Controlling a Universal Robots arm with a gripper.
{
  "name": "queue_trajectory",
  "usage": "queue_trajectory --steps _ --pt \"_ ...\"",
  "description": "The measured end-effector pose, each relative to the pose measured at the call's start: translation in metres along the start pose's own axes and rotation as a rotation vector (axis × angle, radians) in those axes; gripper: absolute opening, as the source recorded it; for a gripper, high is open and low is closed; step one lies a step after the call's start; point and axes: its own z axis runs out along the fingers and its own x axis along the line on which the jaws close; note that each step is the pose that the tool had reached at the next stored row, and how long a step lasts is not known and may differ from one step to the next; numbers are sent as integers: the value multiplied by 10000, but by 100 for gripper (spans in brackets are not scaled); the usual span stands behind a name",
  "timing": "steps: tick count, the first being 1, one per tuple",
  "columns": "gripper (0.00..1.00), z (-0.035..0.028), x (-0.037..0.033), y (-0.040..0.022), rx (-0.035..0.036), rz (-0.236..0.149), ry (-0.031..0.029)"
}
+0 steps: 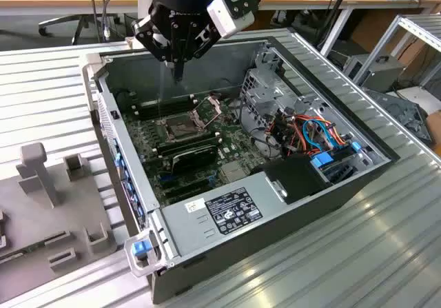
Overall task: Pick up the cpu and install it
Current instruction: 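Reach for the cpu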
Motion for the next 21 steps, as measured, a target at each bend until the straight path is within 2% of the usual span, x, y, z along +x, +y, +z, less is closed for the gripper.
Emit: queue_trajectory --steps 21 --pt "11 -1 51 -4 0 0 0"
